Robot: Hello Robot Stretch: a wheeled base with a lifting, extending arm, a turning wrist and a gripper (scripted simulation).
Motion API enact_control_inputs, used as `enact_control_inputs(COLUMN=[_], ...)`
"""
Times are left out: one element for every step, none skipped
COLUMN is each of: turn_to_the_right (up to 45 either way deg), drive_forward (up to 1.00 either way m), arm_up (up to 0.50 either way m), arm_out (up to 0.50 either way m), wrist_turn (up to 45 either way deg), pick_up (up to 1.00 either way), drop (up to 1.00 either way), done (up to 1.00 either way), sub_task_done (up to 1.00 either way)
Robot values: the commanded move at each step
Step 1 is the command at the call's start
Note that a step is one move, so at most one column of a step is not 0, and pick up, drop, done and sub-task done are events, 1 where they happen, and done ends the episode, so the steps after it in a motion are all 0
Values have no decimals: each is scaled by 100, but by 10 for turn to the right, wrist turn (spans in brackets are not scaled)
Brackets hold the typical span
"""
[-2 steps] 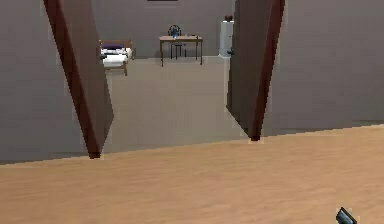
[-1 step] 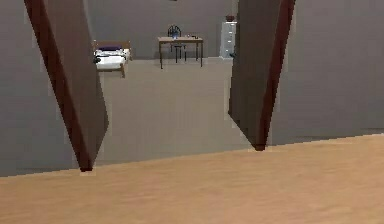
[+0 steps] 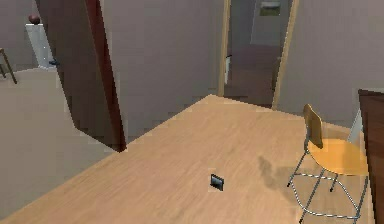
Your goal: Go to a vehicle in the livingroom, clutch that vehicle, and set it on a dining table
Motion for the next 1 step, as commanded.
enact_control_inputs(turn_to_the_right=[30], drive_forward=[0], arm_up=[0], arm_out=[0], wrist_turn=[0], pick_up=[0], drop=[0], done=[0], sub_task_done=[0])
